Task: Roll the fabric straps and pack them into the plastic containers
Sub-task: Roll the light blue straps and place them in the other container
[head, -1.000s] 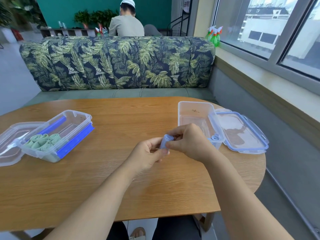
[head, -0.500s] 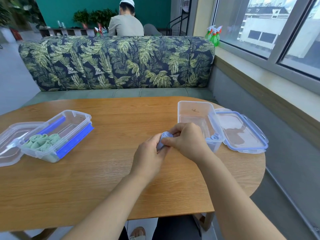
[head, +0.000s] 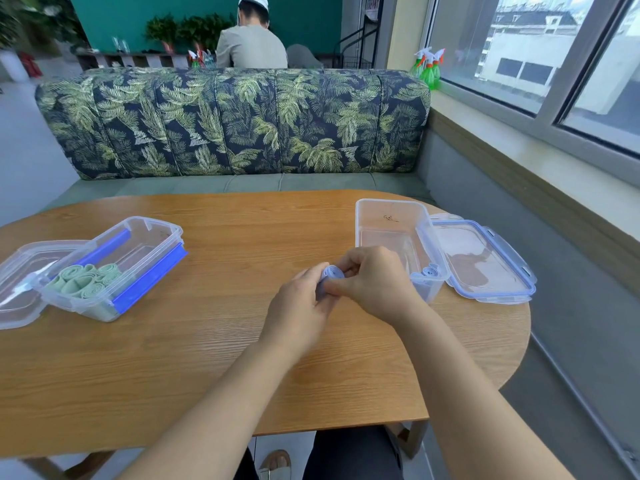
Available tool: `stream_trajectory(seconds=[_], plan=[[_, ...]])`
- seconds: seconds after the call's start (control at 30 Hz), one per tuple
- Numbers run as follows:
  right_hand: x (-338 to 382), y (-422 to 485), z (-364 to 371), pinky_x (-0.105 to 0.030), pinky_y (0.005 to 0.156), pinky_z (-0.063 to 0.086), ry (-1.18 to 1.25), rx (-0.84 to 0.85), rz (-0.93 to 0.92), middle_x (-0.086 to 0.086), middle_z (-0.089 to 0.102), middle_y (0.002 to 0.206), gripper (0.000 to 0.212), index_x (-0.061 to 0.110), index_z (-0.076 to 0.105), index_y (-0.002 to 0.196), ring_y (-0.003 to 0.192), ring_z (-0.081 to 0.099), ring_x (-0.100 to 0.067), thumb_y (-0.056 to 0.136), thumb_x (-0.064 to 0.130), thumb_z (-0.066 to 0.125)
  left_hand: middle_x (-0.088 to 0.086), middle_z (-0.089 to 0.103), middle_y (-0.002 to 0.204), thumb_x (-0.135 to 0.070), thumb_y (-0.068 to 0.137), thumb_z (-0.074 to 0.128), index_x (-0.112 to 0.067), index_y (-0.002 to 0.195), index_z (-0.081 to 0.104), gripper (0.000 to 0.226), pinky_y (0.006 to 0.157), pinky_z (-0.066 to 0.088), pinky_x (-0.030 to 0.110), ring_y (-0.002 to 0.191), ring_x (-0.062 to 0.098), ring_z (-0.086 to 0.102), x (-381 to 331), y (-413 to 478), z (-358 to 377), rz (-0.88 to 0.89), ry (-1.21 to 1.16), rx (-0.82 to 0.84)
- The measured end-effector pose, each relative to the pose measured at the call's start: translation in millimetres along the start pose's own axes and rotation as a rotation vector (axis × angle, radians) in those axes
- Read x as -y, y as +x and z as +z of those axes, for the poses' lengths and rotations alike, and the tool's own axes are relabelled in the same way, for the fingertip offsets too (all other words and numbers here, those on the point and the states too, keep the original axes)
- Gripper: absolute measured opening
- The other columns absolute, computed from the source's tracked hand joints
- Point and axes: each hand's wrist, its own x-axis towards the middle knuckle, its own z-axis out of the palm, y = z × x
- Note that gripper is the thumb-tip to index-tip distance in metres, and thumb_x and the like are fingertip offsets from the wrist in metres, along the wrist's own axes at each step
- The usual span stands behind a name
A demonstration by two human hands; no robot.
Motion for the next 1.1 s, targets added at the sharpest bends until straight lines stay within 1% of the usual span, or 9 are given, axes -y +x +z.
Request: stream_trajectory(seconds=[0.13,0.3,0.47,0.57,0.67,0.77,0.87,0.97,1.1], plan=[[0,-3,-2,-0.042,0.072,0.056,-0.023,-0.011,0.006,0.002,0.069,0.075,0.021,0.016,0.071,0.079,0.076,0.065,-0.018,0.068,0.029,0.082,-0.008,0.060,0.103,-0.022,0.094,0.058,-0.026,0.116,0.060,0.023,0.079,0.050,0.036,0.092,0.014,0.056,4,3,3,0.022,0.030,0.012],[-5,-6,-7,-0.033,0.082,0.054,0.007,0.117,-0.088,0.005,0.069,0.093,0.031,0.019,0.071,0.109,0.087,0.064,-0.011,0.079,0.012,0.073,-0.006,0.048,0.106,-0.018,0.094,0.060,-0.020,0.109,0.062,0.016,0.081,0.041,0.015,0.094,0.006,0.052,11,7,5,-0.012,-0.120,0.167],[-11,3,-8,-0.040,0.076,0.055,-0.024,0.038,-0.086,0.005,0.070,0.079,0.015,0.021,0.074,0.091,0.079,0.064,-0.015,0.077,0.016,0.071,-0.015,0.056,0.100,-0.033,0.090,0.064,-0.033,0.106,0.063,0.016,0.087,0.050,0.039,0.095,0.011,0.059,15,17,9,0.007,-0.078,0.075],[-13,13,-14,-0.042,0.070,0.056,-0.017,-0.018,-0.061,0.008,0.065,0.068,0.010,0.020,0.073,0.086,0.067,0.062,-0.015,0.076,0.019,0.073,-0.019,0.067,0.099,-0.043,0.088,0.063,-0.040,0.109,0.061,0.021,0.084,0.051,0.040,0.095,0.009,0.063,10,25,10,0.015,-0.043,-0.014],[-13,23,-29,-0.038,0.075,0.055,-0.072,-0.016,-0.074,0.008,0.068,0.076,0.013,0.020,0.073,0.088,0.077,0.066,-0.014,0.076,0.023,0.075,-0.024,0.064,0.106,-0.042,0.092,0.057,-0.043,0.115,0.058,0.023,0.088,0.050,0.040,0.100,0.007,0.061,3,38,13,0.067,-0.024,0.028],[-16,35,-53,-0.034,0.079,0.054,-0.106,0.052,-0.138,0.006,0.066,0.082,0.029,0.015,0.071,0.106,0.083,0.065,-0.017,0.078,0.018,0.076,-0.024,0.053,0.110,-0.038,0.091,0.056,-0.030,0.115,0.063,0.026,0.091,0.048,0.043,0.103,0.009,0.058,-3,61,15,0.151,-0.040,0.100],[-17,47,-76,-0.042,0.075,0.056,-0.172,0.076,-0.164,-0.004,0.070,0.084,0.020,0.015,0.074,0.098,0.078,0.065,-0.025,0.078,0.013,0.074,-0.016,0.053,0.103,-0.036,0.092,0.055,-0.030,0.111,0.063,0.021,0.091,0.046,0.048,0.101,0.016,0.057,-14,85,20,0.197,-0.015,0.202],[-16,57,-95,-0.040,0.073,0.055,-0.263,0.061,-0.135,-0.004,0.071,0.083,0.015,0.013,0.075,0.092,0.078,0.066,-0.028,0.078,0.011,0.071,-0.003,0.057,0.103,-0.042,0.092,0.052,-0.023,0.112,0.063,0.030,0.091,0.045,0.044,0.101,0.022,0.056,-29,104,26,0.233,-0.007,0.260],[-19,65,-105,-0.041,0.075,0.054,-0.342,0.034,-0.149,-0.005,0.070,0.084,0.019,0.013,0.076,0.092,0.080,0.064,-0.024,0.076,0.008,0.067,-0.007,0.064,0.100,-0.024,0.096,0.057,-0.018,0.120,0.060,0.025,0.089,0.046,0.029,0.099,0.013,0.060,-44,116,35,0.185,-0.147,0.295]])
